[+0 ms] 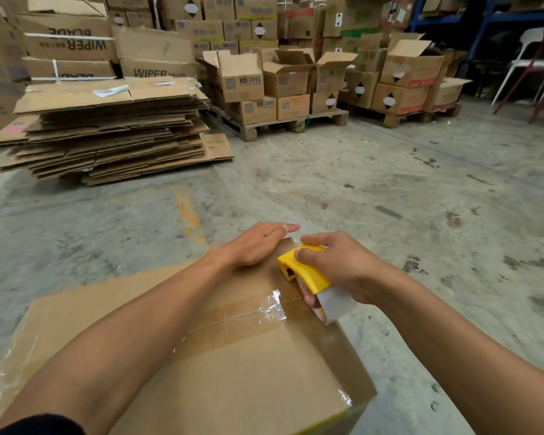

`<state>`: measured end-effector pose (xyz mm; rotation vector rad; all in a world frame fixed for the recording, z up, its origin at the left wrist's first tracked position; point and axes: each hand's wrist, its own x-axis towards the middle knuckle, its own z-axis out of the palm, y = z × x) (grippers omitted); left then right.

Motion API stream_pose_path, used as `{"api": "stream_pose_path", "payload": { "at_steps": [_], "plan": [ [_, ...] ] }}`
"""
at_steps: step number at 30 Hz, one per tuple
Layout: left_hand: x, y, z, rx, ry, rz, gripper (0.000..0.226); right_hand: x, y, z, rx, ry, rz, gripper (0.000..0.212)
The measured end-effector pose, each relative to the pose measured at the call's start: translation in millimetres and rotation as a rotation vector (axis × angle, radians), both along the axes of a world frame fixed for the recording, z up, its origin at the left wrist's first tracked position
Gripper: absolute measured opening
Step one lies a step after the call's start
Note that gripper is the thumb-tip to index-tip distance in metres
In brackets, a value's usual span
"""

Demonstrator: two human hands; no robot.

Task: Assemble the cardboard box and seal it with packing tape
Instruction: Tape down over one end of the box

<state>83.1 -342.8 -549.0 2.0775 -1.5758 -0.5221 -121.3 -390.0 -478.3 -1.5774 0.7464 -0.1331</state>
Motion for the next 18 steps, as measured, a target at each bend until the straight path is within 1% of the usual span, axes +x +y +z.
{"api": "stream_pose_path", "payload": {
  "at_steps": [1,2,3,4,5,7,10,13,14,16,18],
  "plan": [
    [-1,5,0,-0.028,-0.004,-0.019,0.05,2,2,4,-0.009,0.013,0.02,0.036],
    [0,10,1,-0.035,-0.012,-0.042,0.051,4,4,8,-0.03,0.014,0.049,0.018],
    [2,13,5,-0.028,-0.021,-0.062,0.052,8,3,15,-0.053,0.009,0.074,0.007],
    [7,15,9,-0.023,-0.024,-0.066,0.052,13,0,22,-0.084,0.012,0.094,0.013],
    [12,16,16,-0.022,-0.038,-0.059,0.051,20,-4,31,-0.111,0.019,0.112,0.016],
    [21,17,28,-0.031,-0.113,-0.019,0.048,32,-8,51,-0.164,0.053,0.136,0.016],
    [40,18,42,-0.021,-0.231,0.006,0.048,38,-12,74,-0.273,0.105,0.191,0.037],
    [61,21,54,-0.012,-0.291,0.024,0.059,29,-18,83,-0.421,0.153,0.181,0.053],
    [67,24,54,-0.008,-0.304,0.039,0.062,24,-20,81,-0.422,0.163,0.189,0.052],
    [72,32,46,0.014,-0.327,0.051,0.064,19,-19,71,-0.371,0.154,0.212,0.031],
    [71,38,34,0.055,-0.362,0.053,0.063,21,-15,62,-0.39,0.151,0.199,0.028]
  ]
}}
